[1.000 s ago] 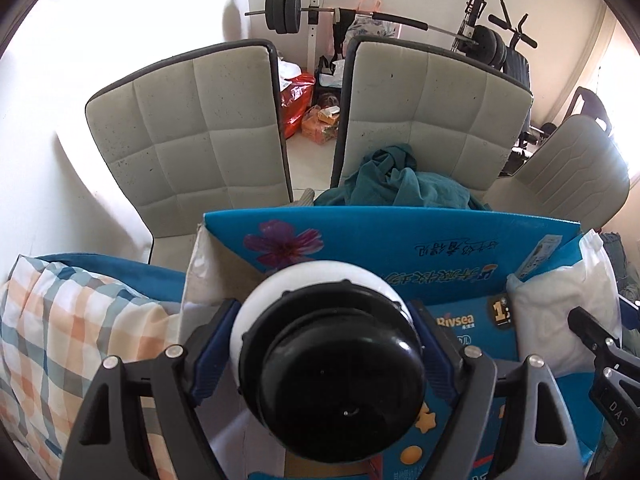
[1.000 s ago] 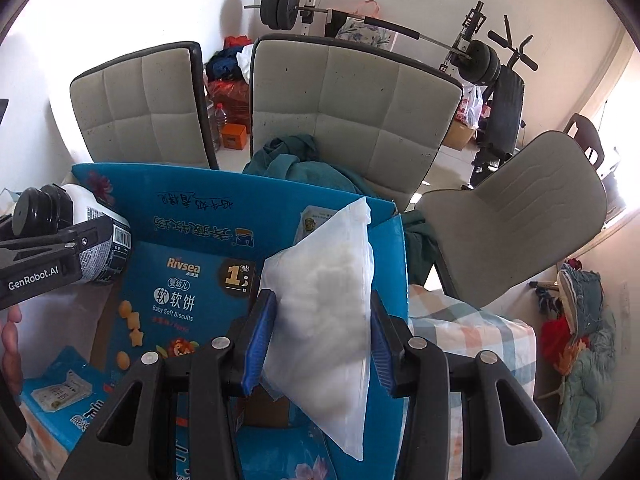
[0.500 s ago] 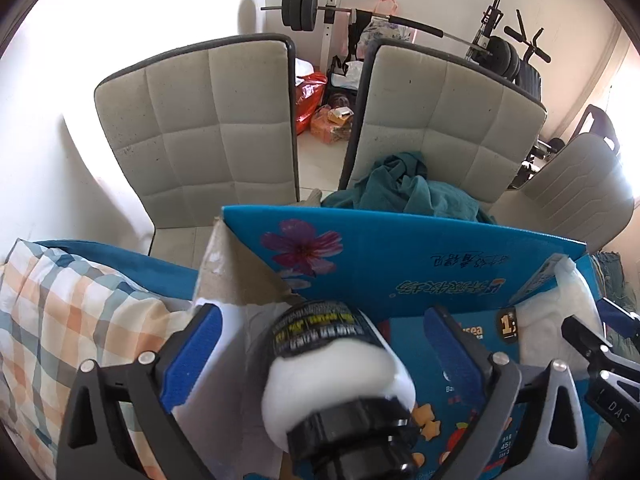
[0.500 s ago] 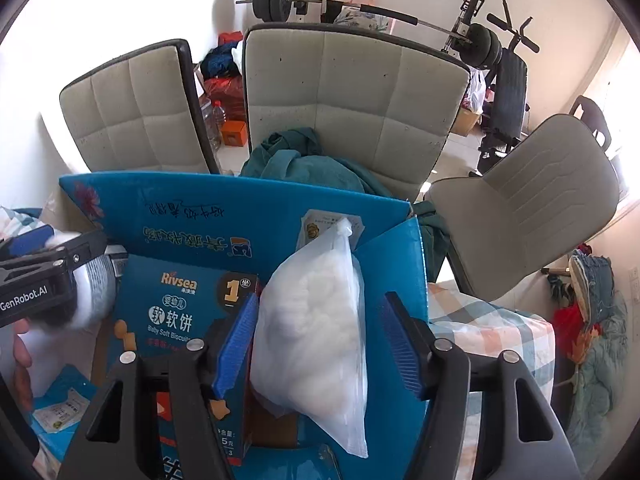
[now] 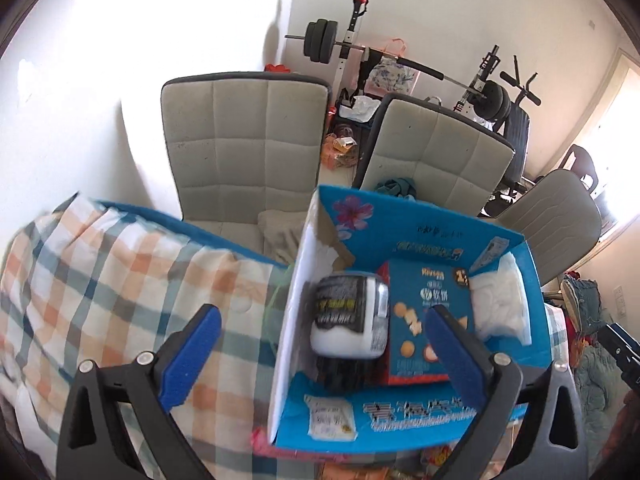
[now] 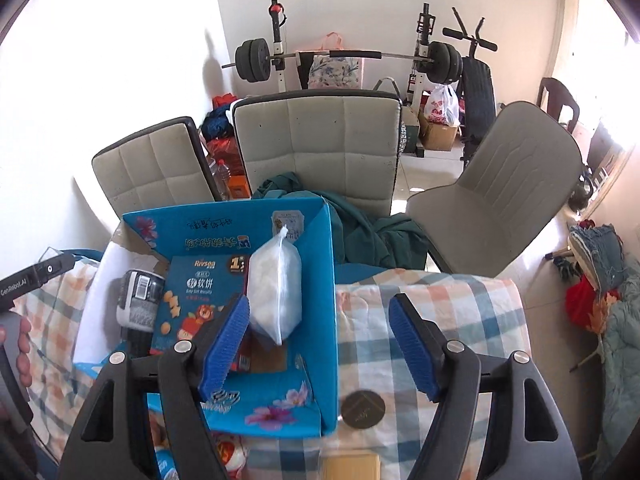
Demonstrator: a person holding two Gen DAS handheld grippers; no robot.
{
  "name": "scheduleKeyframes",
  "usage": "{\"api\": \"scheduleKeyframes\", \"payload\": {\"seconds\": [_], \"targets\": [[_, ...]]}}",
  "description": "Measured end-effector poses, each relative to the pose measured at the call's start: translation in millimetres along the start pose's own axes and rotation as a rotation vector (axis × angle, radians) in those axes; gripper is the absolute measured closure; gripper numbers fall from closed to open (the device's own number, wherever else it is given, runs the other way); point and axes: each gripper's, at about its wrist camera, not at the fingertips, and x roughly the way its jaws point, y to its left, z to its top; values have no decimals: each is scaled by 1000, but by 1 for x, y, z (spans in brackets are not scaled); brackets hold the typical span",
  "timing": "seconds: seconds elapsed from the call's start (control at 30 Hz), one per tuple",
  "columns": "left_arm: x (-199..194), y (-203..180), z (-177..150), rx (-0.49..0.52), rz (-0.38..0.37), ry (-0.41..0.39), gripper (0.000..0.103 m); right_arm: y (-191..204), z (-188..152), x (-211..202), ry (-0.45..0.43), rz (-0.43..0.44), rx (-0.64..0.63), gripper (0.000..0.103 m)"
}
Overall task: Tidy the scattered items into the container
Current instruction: 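Reach the left tool to the orange and the right tool to the milk carton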
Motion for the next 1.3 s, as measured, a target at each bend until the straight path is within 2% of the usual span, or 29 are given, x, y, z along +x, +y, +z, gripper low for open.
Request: {"api": "scheduleKeyframes", "payload": {"seconds": [0.13,0.3,0.4,0.47,0.6,0.77,0.9,0.97,1.23,1.3], "targets": [[-21,26,-73,-28,43,63,0,-14,-50,-32,3,31,58,26],[-15,43,-174,-75,84,214,1,-15,-118,-43,80,57,89,25],[-4,50,-216,-132,76,278,1,-20,-154,-42,142,70,121,25],[4,48,-233,-142,71,303,1,-23,-173,-40,183,98,159,25],[18,40,-248,-131,91,325,1,-13,-208,-32,266,173,212,25],[32,33,-255,-116,129,323,2,25,-237,-13,347,257,234,25],[33,35,-261,-147,88,312,9,57,-253,3,397,288,225,26],[29,29,-262,-139,67,307,23,72,-258,10,413,283,210,26],[17,24,-272,-135,90,318,25,111,-278,46,471,229,160,26],[12,23,-275,-127,97,317,26,112,-279,48,453,237,151,32]]}}
